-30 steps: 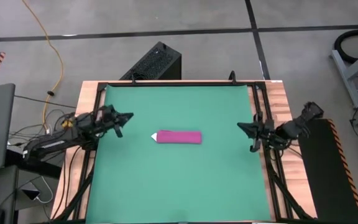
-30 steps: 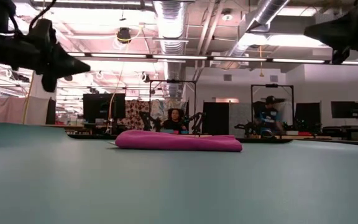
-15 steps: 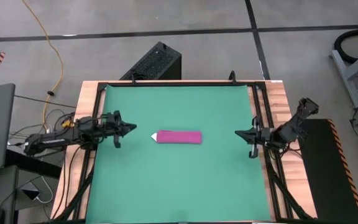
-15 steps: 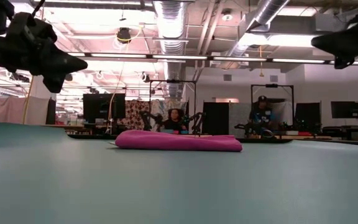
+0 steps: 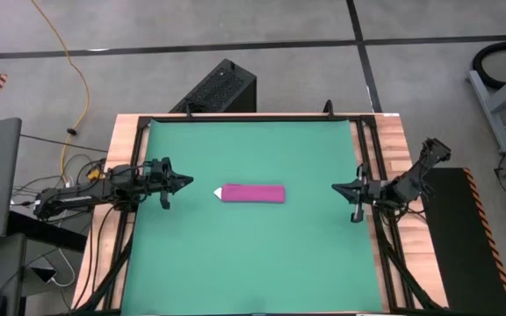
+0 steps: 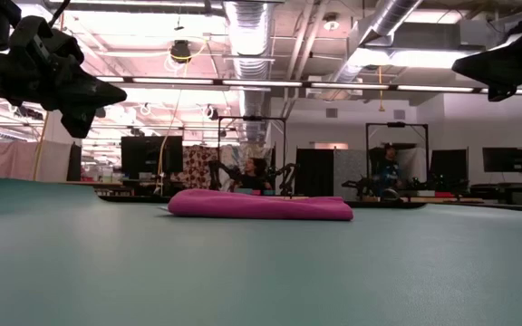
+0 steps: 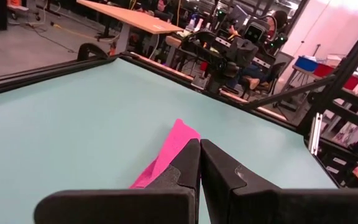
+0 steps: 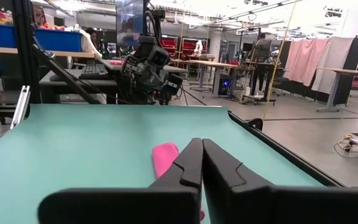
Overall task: Roll towel
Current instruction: Return to Home Position
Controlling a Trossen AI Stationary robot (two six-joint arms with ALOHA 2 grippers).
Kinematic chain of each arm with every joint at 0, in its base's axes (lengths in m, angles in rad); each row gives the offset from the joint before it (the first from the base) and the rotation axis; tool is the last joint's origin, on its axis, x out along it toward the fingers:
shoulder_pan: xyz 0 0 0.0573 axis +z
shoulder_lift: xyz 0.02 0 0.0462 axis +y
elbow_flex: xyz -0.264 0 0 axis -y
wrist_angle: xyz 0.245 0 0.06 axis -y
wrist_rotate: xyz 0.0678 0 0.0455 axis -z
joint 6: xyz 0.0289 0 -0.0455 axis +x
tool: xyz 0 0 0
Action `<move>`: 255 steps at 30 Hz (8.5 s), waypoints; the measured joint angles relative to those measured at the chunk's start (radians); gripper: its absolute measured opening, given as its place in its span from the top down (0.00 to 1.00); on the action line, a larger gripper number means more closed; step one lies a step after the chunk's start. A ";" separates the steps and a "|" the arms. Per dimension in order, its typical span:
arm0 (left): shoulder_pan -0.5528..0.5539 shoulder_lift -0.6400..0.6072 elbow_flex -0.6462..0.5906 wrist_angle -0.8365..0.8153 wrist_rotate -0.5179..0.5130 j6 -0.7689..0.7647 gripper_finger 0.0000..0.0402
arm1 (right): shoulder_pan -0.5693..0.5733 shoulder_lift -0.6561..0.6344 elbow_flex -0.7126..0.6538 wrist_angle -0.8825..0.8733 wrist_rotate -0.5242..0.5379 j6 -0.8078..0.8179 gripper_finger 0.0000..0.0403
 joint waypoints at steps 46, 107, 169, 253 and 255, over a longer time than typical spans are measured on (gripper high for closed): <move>0.000 0.000 -0.002 0.000 -0.002 0.000 1.00 | 0.000 0.000 -0.002 0.000 -0.002 0.001 0.88; 0.000 0.000 -0.002 0.000 -0.001 0.000 1.00 | 0.000 0.000 -0.002 0.001 -0.002 0.001 0.88; 0.000 0.000 -0.002 0.000 -0.001 0.000 1.00 | 0.000 0.000 -0.002 0.001 -0.002 0.001 0.88; 0.000 0.000 -0.002 0.000 -0.001 0.000 1.00 | 0.000 0.000 -0.002 0.001 -0.002 0.001 0.88; 0.000 0.000 -0.002 0.000 -0.001 0.000 1.00 | 0.000 0.000 -0.002 0.001 -0.002 0.001 0.88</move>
